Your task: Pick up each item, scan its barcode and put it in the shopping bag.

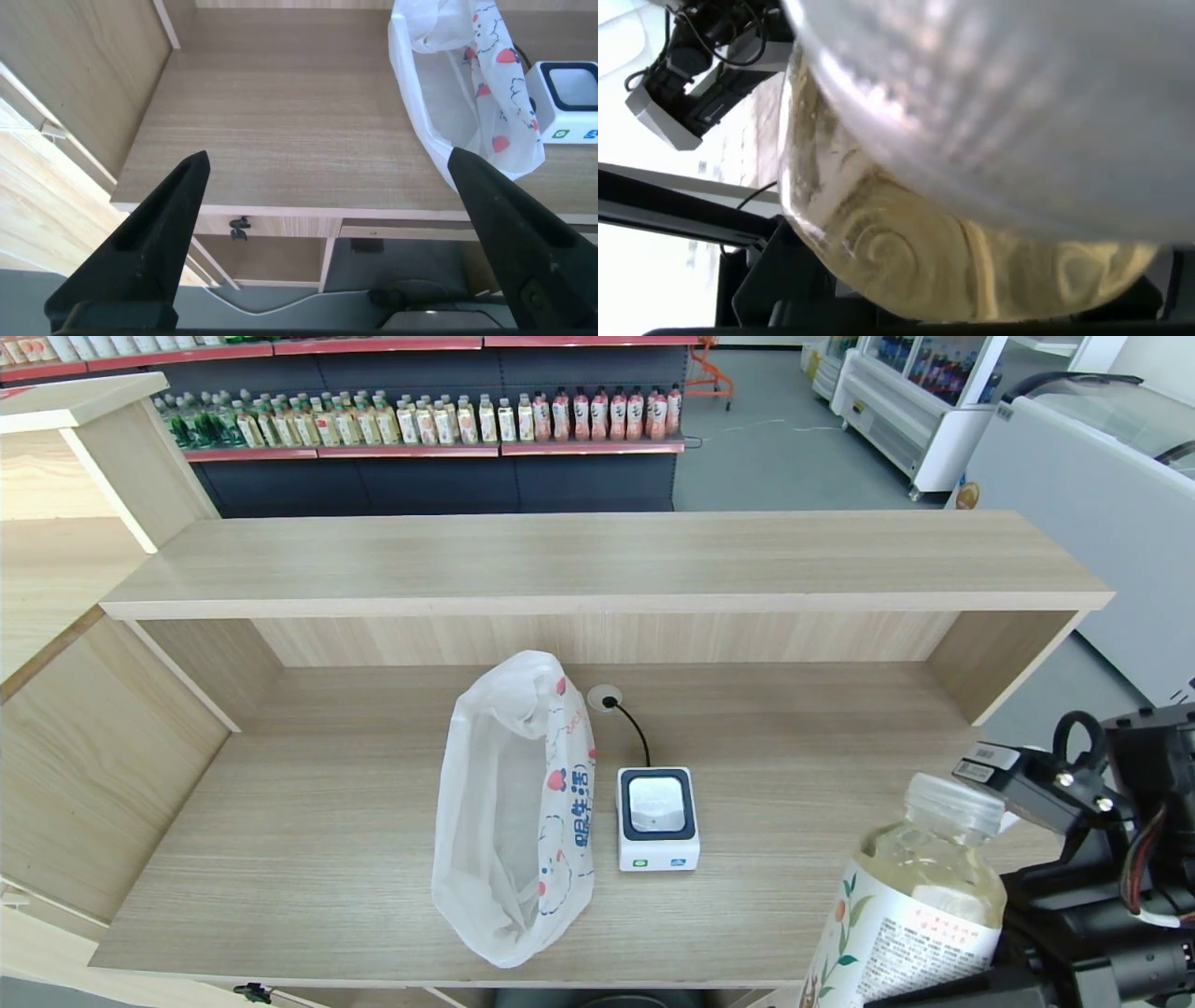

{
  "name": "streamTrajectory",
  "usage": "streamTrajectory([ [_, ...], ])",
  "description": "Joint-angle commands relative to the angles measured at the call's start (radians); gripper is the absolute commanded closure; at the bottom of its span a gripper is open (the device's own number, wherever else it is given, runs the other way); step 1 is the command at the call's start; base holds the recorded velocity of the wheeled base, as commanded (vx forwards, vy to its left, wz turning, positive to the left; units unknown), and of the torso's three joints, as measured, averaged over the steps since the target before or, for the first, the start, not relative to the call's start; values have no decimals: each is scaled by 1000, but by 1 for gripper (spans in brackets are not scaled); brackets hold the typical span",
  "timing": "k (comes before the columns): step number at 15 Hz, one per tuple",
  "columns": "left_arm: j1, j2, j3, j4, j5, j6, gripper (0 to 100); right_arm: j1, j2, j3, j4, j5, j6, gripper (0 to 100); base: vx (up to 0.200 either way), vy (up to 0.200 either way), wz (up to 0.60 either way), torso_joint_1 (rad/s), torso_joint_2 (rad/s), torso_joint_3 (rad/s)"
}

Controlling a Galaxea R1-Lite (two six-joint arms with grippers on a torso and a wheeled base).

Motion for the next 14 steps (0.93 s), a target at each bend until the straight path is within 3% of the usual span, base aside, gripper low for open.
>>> streamTrajectory([
  [1,0,0,0,0,0,0,0,-2,-14,0,-1,0,-2,100,0,0,0,0,0,0],
  [4,0,0,0,0,0,0,0,-5,-36,-1,-13,-32,-14,100,0,0,0,0,0,0],
  [5,0,0,0,0,0,0,0,-8,-34,-3,-51,-114,-63,100,0,0,0,0,0,0],
  [7,0,0,0,0,0,0,0,-45,-16,-1,-203,-376,-238,100,0,0,0,0,0,0],
  [9,0,0,0,0,0,0,0,-66,-28,6,-271,-703,-427,100,0,0,0,0,0,0],
  [10,0,0,0,0,0,0,0,-102,-32,20,-295,-747,-468,100,0,0,0,0,0,0],
  [14,0,0,0,0,0,0,0,-80,-32,108,-478,-841,-697,100,0,0,0,0,0,0],
])
